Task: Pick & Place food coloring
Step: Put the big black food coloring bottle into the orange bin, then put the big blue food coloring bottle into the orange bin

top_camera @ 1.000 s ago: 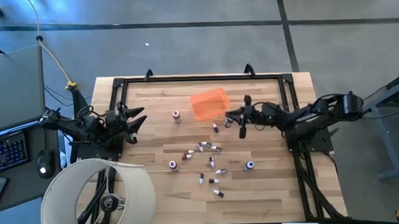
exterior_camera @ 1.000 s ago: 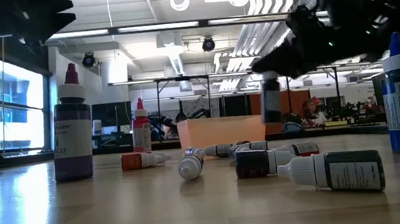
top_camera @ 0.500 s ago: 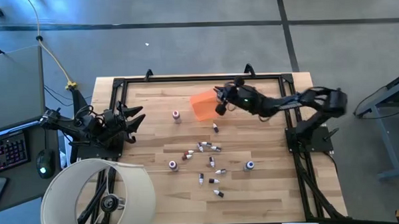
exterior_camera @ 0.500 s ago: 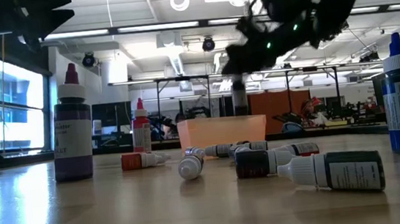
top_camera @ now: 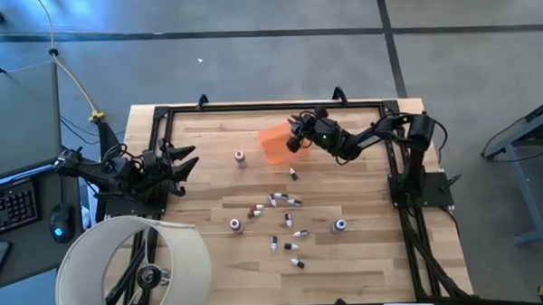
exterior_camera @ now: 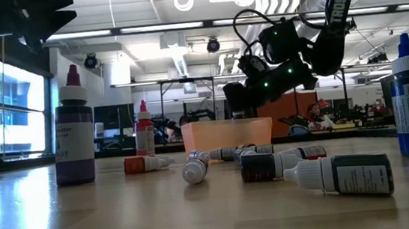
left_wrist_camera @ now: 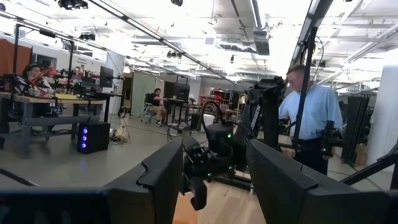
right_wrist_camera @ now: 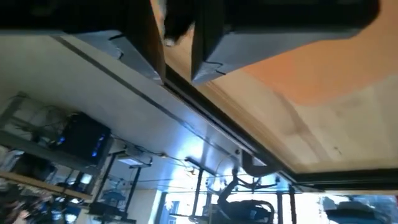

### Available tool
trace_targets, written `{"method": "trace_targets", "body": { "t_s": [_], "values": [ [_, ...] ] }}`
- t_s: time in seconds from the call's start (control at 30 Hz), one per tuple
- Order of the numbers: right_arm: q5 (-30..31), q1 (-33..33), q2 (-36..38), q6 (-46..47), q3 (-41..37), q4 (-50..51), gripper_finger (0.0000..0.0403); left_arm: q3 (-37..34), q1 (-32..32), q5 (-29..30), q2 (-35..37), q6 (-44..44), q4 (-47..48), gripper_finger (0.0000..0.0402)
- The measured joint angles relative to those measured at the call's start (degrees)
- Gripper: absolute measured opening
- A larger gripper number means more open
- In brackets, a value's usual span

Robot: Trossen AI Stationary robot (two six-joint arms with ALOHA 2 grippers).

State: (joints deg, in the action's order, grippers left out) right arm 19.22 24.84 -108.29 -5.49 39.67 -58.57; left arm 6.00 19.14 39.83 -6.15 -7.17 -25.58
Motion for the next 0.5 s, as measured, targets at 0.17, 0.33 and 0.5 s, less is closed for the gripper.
{"method": "trace_targets", "body": {
  "t_s": [0.17,0.33,0.5],
  "values": [
    [2.15,-0.11,0.45,-2.25,0.01,-2.53,0.0103,0.00,0.00,0.19,0.00,0.20,-0.01,0.0175],
    [1.20,-0.51,5.28,-3.72,0.03,-2.17,0.0112,0.00,0.00,0.22,0.00,1.72,-0.01,0.0175],
    [-4.53,-4.17,17.51,-3.74,0.03,7.92,0.0114,0.02,-0.02,0.22,0.00,2.11,1.56,0.0175]
  ]
}}
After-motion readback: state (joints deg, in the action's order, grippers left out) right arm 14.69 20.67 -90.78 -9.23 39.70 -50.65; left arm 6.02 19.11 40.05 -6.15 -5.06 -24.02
